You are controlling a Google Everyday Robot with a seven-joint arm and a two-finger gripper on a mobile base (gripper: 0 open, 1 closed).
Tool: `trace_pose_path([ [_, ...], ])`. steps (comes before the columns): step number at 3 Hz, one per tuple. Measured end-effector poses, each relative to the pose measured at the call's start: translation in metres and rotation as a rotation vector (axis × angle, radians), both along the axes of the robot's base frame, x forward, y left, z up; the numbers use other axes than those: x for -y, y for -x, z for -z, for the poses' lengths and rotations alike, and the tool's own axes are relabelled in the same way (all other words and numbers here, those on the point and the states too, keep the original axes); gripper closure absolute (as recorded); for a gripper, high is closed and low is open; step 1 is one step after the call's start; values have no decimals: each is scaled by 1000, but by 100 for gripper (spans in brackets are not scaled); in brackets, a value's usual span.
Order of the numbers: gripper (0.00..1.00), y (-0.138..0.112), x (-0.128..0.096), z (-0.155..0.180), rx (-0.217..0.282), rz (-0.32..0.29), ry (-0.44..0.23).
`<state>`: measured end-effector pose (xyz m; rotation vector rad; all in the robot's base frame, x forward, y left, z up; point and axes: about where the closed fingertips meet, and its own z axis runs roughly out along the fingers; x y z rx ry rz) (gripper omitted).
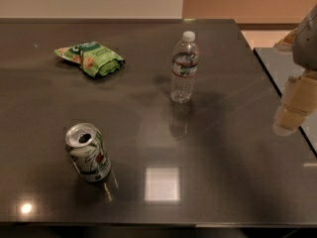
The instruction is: Move water bottle near 7up can
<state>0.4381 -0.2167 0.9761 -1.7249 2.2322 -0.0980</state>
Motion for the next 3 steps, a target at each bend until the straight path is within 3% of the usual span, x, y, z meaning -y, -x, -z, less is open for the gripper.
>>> trace_pose_path([
  [3,0,-19,-17,2,2,-36,-56],
])
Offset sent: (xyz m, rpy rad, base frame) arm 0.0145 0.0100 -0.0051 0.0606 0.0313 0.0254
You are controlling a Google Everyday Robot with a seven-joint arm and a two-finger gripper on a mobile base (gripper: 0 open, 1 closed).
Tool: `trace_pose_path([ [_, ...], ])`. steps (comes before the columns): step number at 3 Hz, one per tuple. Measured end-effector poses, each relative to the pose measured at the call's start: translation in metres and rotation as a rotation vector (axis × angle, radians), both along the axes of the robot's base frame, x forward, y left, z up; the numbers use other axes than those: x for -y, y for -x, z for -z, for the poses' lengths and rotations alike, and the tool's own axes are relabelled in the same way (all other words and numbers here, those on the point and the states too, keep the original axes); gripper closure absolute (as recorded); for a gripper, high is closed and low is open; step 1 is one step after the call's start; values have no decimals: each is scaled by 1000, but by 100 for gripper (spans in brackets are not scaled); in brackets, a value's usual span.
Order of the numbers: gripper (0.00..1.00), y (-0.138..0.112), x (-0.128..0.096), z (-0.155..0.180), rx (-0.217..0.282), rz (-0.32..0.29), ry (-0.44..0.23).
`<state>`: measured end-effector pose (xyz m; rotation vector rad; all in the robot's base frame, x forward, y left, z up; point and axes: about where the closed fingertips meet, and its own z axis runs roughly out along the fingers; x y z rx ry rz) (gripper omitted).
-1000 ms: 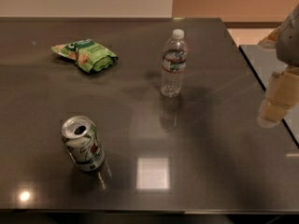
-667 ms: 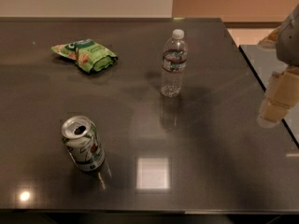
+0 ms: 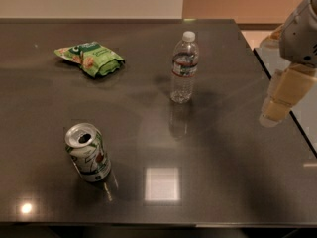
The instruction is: Move water bottle near 7up can
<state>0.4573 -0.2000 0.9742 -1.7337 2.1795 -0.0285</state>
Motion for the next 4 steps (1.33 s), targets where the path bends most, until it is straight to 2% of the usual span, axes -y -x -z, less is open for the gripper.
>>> trace_pose_path([
  [2,0,-46,-31,16,-3,-54,-114],
  [4,0,-96,-68,14,-2,-102,-243],
])
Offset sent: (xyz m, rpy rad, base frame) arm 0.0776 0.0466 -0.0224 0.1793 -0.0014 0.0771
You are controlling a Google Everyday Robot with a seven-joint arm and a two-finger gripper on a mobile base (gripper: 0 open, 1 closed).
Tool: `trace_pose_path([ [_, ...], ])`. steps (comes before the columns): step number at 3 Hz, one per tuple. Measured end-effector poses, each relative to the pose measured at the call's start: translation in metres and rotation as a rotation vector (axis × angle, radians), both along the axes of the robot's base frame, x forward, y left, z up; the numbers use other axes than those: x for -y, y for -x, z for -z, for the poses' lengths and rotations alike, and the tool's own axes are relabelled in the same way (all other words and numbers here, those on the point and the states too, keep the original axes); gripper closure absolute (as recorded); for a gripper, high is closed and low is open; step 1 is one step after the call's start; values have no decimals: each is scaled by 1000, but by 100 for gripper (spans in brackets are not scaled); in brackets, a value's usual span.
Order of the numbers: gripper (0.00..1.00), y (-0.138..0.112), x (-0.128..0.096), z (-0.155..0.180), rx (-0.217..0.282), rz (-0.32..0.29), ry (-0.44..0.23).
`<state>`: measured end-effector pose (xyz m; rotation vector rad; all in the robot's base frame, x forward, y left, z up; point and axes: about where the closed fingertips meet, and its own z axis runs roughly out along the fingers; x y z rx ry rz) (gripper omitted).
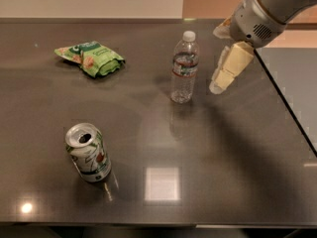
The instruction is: Move water bottle near 7up can
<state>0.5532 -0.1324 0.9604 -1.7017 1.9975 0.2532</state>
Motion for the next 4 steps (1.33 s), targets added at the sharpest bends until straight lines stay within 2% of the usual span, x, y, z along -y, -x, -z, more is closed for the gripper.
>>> trace_pose_path([
  [1,0,-19,-19,2,-19,-18,-72],
  [3,0,-51,-34,4,-53,-1,-172],
  [4,18,-57,-40,6,-73,-1,-200],
])
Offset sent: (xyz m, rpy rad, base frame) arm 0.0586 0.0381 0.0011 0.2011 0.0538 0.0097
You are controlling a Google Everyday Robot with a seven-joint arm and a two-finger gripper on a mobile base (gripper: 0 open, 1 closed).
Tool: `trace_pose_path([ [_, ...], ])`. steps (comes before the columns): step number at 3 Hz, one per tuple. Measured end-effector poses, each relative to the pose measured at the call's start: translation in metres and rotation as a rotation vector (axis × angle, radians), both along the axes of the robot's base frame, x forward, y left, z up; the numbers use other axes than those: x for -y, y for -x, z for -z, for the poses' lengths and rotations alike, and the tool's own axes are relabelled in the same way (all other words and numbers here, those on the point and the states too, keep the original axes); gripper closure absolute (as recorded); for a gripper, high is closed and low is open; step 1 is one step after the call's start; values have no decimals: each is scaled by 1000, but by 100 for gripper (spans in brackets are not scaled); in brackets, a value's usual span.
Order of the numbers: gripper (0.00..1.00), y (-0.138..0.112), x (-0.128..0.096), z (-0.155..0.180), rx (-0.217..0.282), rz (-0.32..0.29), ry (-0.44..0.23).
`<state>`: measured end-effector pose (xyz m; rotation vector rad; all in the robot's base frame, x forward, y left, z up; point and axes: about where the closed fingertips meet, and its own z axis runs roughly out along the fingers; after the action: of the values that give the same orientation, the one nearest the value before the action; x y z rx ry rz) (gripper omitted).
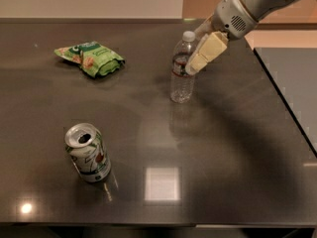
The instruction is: Move water bottle near 7up can
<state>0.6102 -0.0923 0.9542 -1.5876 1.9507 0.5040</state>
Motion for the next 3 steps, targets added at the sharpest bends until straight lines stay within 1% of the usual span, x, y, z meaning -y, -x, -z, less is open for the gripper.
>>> trace_pose_path([
  [2,64,9,-8,6,-28,-22,-14],
  [3,87,32,-18,1,-37,-80,-21],
])
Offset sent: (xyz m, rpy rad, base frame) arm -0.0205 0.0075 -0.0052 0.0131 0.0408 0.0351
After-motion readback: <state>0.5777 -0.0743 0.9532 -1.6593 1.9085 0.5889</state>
